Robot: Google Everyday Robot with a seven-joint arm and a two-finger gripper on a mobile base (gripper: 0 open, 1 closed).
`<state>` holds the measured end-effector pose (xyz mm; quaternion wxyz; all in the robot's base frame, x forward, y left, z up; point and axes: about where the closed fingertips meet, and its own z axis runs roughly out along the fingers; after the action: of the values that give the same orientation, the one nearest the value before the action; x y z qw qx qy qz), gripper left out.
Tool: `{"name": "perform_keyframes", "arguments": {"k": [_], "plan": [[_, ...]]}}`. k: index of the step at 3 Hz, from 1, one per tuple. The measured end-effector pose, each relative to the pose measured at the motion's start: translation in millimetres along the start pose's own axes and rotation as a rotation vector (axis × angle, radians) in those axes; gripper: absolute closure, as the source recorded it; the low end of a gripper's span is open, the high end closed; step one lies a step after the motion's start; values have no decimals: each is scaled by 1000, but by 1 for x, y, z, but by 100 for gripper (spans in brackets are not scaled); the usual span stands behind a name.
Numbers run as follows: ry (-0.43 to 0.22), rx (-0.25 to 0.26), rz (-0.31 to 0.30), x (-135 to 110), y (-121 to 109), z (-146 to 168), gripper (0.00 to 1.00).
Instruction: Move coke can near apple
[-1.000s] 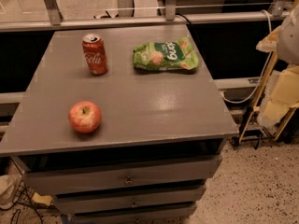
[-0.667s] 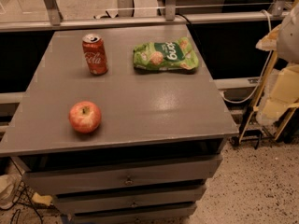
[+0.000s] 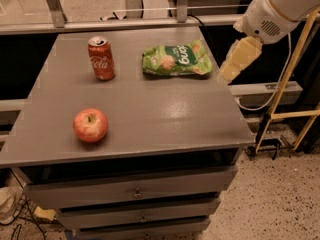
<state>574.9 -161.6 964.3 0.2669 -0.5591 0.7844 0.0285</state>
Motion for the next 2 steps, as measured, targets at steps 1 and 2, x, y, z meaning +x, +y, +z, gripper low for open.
{"name": "perform_keyframes", "arguments": {"k": [1,2], "plan": [[-184,12,69,-39,-43,33,0],[-243,18,90,-50,-56,42,0]]}}
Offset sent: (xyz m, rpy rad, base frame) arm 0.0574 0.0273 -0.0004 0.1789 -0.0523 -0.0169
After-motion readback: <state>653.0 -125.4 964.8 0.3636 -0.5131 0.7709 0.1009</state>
